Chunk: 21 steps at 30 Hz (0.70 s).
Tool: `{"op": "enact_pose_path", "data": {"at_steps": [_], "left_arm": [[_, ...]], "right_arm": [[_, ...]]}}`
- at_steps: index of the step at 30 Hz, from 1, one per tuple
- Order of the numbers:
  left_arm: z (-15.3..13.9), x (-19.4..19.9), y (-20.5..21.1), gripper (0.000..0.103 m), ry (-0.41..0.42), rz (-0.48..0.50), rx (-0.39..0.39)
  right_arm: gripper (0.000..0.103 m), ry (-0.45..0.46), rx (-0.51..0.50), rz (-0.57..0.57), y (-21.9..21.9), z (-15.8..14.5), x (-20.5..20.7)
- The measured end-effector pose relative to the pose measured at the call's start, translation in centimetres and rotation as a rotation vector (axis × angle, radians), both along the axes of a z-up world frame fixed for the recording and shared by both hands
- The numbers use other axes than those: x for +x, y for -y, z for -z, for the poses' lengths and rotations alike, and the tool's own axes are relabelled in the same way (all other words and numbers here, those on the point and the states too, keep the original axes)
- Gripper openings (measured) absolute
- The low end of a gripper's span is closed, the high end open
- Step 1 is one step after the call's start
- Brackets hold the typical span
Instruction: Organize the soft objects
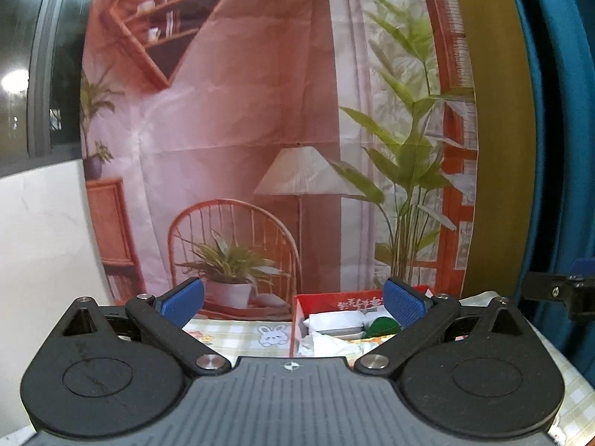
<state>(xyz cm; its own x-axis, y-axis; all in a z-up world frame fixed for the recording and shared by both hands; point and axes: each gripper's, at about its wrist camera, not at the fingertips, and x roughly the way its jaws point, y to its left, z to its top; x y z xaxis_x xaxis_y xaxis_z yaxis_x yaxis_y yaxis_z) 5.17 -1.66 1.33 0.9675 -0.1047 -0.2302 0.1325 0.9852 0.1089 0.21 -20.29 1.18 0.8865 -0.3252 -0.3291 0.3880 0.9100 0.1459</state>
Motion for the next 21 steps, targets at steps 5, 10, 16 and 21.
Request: {"op": "enact_pose_path", "data": {"at_steps": [5, 10, 16, 21], "left_arm": [[0.4, -1.3, 0.1, 0.103, -0.02, 0.005, 0.014], [0.4, -2.3, -0.6, 0.103, -0.017, 0.003, -0.012], [0.4, -2.3, -0.8, 0.103, -0.017, -0.002, -0.024], [0.5, -2.3, -1.0, 0.103, -0.021, -0.018, -0.033]], "right_arm": [[0.103, 0.015, 0.003, -0.001, -0.7, 0.0, -1.7], [0.103, 0.007, -0.018, -0.011, -1.4, 0.3, -2.6], [0.103, 0.002, -0.015, -0.01, -1.7, 0.4, -2.8], [0.103, -0.001, -0.03, -0.004, -1.7, 0.3, -2.7]]}}
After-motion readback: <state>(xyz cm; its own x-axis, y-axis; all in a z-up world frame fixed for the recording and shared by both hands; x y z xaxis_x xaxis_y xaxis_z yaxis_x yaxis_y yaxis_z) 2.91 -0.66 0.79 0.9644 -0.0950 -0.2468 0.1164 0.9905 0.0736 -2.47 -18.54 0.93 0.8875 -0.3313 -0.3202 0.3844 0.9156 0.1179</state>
